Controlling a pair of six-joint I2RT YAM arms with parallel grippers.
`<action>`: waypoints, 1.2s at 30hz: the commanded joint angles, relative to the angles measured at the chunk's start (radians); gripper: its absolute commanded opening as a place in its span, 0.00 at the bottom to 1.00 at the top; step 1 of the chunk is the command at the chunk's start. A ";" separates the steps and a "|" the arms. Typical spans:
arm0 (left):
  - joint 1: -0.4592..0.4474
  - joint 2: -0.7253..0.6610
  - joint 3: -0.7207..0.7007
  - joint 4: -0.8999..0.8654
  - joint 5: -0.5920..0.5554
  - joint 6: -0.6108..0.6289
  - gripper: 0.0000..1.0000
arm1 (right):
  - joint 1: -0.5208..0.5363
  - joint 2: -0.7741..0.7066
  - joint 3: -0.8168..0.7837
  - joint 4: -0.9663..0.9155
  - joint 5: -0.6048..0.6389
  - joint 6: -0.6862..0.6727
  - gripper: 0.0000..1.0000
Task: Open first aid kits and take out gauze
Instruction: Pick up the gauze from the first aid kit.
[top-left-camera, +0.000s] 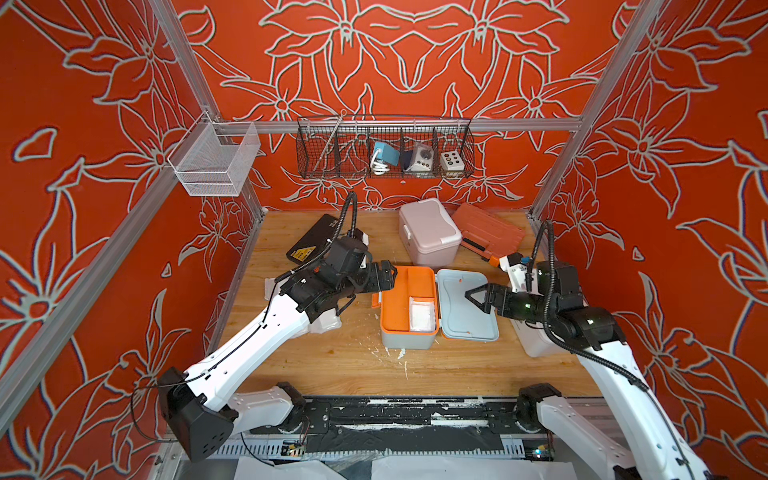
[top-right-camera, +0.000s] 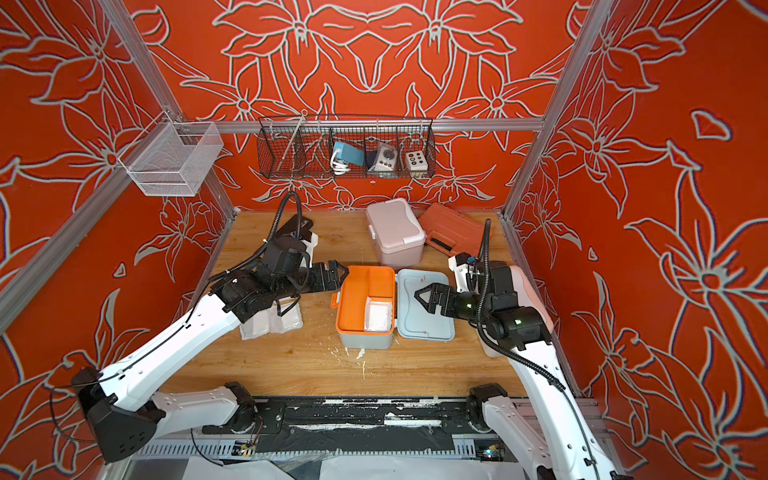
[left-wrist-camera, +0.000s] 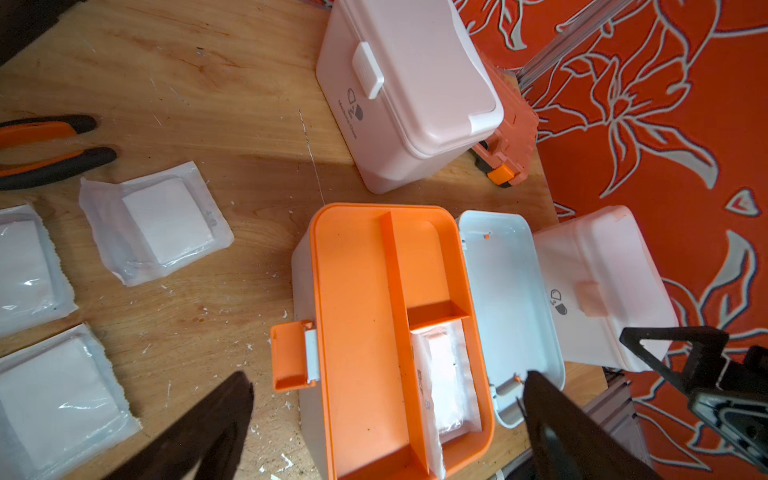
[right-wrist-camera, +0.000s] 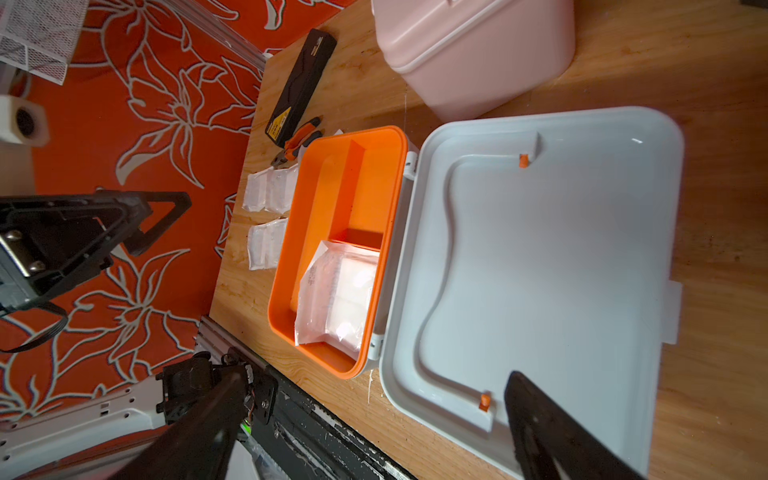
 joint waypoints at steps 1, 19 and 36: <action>-0.036 0.036 0.043 -0.065 -0.053 0.024 0.98 | 0.055 0.012 0.017 0.016 -0.002 0.025 0.98; -0.262 0.266 0.151 -0.182 -0.141 -0.012 0.59 | 0.103 0.009 -0.051 -0.099 0.371 0.065 0.98; -0.264 0.382 0.127 -0.133 -0.106 -0.020 0.33 | 0.082 0.049 -0.019 -0.125 0.391 0.058 0.98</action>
